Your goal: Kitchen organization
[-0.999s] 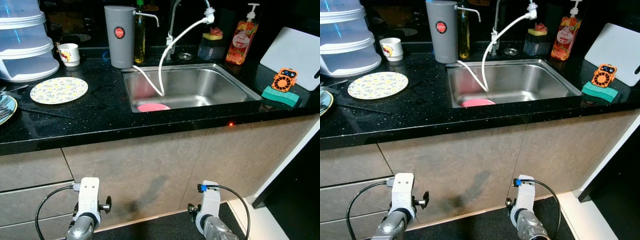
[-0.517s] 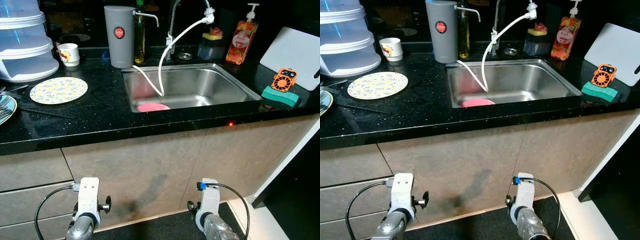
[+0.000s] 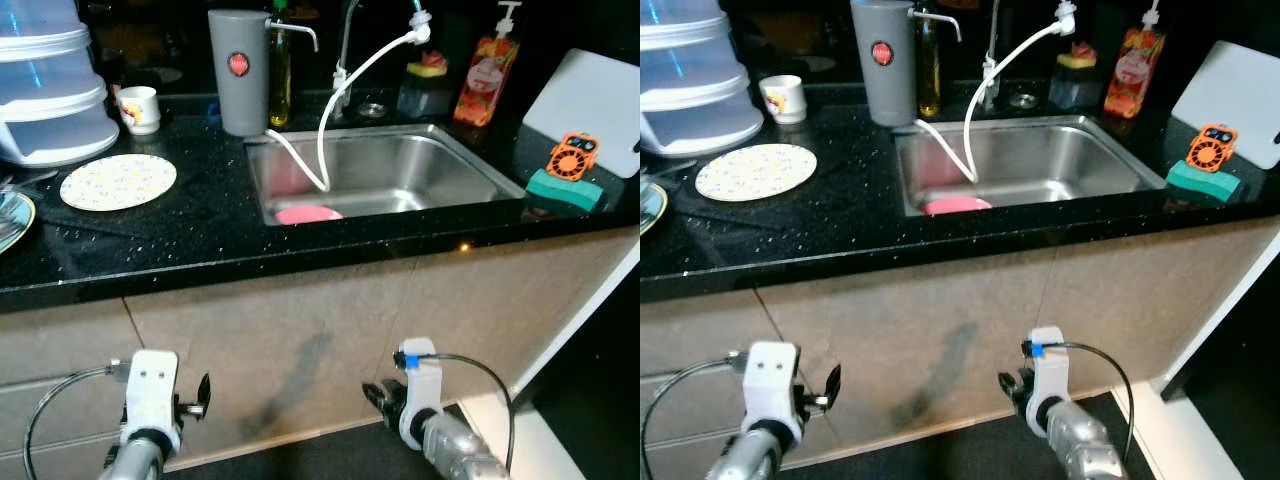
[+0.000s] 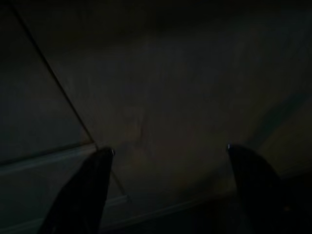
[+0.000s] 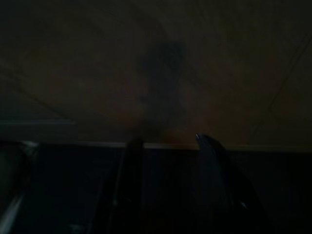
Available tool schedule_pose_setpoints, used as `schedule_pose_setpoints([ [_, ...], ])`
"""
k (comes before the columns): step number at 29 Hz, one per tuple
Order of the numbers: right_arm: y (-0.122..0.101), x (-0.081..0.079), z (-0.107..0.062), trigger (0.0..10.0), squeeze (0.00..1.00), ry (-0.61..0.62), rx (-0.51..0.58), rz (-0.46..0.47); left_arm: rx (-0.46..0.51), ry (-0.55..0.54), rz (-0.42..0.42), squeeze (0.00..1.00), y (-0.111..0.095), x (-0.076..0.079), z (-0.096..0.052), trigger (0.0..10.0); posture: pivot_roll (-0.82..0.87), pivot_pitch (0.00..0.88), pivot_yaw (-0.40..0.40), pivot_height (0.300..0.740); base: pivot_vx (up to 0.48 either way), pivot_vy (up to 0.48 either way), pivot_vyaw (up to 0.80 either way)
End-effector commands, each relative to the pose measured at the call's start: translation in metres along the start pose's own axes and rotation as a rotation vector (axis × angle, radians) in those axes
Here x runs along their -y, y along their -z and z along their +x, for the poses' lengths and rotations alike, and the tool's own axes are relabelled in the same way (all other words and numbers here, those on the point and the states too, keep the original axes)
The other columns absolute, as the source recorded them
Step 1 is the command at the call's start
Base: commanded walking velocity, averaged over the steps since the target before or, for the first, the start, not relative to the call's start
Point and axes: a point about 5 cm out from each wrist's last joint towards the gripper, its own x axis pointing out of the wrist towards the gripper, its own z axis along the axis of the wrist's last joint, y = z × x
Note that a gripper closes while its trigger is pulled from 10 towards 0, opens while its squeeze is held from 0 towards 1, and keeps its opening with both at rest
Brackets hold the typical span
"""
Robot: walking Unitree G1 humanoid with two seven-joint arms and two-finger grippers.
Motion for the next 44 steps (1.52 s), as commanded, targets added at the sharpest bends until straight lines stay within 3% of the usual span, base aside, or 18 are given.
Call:
schedule_pose_setpoints([
  [1,-0.021,-0.009,-0.008,10.0,0.00,-0.075,0.034,0.013,0.066,0.036,0.021,0.00,-0.017,-0.001,-0.011,10.0,0.01,0.091,-0.005,0.740,0.000,0.000,0.00],
  [4,-0.035,-0.013,-0.012,10.0,0.00,-0.100,0.062,0.020,0.092,0.063,0.031,0.00,-0.025,0.000,-0.017,10.0,0.00,0.091,-0.006,0.740,0.000,0.000,0.00],
  [7,-0.094,-0.026,-0.016,10.0,0.00,-0.203,0.221,0.059,0.222,0.089,0.045,0.00,-0.055,0.000,-0.019,10.0,0.00,0.094,-0.006,0.740,0.000,0.000,0.00],
  [9,-0.101,-0.028,-0.017,10.0,0.00,-0.224,0.231,0.064,0.242,0.089,0.048,0.00,-0.059,0.000,-0.019,10.0,0.00,0.094,-0.006,0.740,0.000,0.000,0.00],
  [11,-0.109,-0.030,-0.019,10.0,0.00,-0.252,0.245,0.046,0.267,0.080,0.043,0.00,-0.065,-0.002,-0.018,10.0,0.01,0.096,-0.019,0.740,0.000,0.000,0.00],
  [12,-0.131,-0.034,-0.025,10.0,0.00,-0.310,0.305,0.007,0.328,0.059,0.029,0.00,-0.080,-0.004,-0.017,10.0,0.01,0.097,-0.025,0.740,0.000,0.000,0.00],
  [14,-0.147,-0.036,-0.030,10.0,0.00,-0.338,0.383,-0.046,0.362,0.048,0.033,0.00,-0.090,-0.005,-0.016,10.0,0.01,0.097,-0.025,0.740,0.000,0.000,0.00],
  [16,-0.161,-0.037,-0.036,10.0,0.00,-0.339,0.445,-0.077,0.380,0.040,0.033,0.00,-0.098,-0.005,-0.016,10.0,0.01,0.097,-0.029,0.740,0.000,0.000,0.00],
  [20,-0.197,-0.033,-0.038,10.0,0.00,-0.246,0.582,-0.038,0.358,-0.029,0.086,0.00,-0.110,-0.010,-0.003,10.0,0.01,0.095,-0.032,0.740,0.000,0.000,0.00],
  [22,-0.214,-0.033,-0.032,10.0,0.00,-0.163,0.627,-0.044,0.365,-0.078,0.099,0.00,-0.130,-0.013,0.017,10.0,0.01,0.105,-0.037,0.740,0.000,0.000,0.00],
  [27,-0.215,-0.039,-0.020,10.0,0.00,-0.145,0.611,-0.026,0.352,-0.132,0.107,0.00,-0.150,-0.016,0.037,10.0,0.01,0.100,-0.026,0.740,0.000,0.000,0.00],
  [28,-0.211,-0.048,-0.013,10.0,0.00,-0.166,0.588,-0.043,0.317,-0.165,0.120,0.00,-0.158,-0.019,0.046,10.0,0.01,0.100,-0.024,0.740,0.000,0.000,0.00],
  [32,-0.196,-0.060,-0.002,10.0,0.00,-0.190,0.489,-0.045,0.244,-0.248,0.107,0.00,-0.160,-0.029,0.056,10.0,0.02,0.101,-0.016,0.740,0.000,0.000,0.00],
  [37,-0.190,-0.062,-0.001,10.0,0.00,-0.187,0.470,-0.029,0.202,-0.312,0.091,0.00,-0.161,-0.037,0.059,10.0,0.01,0.104,-0.012,0.740,0.000,0.000,0.00],
  [44,-0.190,-0.064,0.000,10.0,0.00,-0.180,0.484,-0.013,0.251,-0.294,0.153,0.00,-0.173,-0.032,0.058,10.0,0.01,0.105,-0.014,0.740,0.000,0.000,0.00],
])
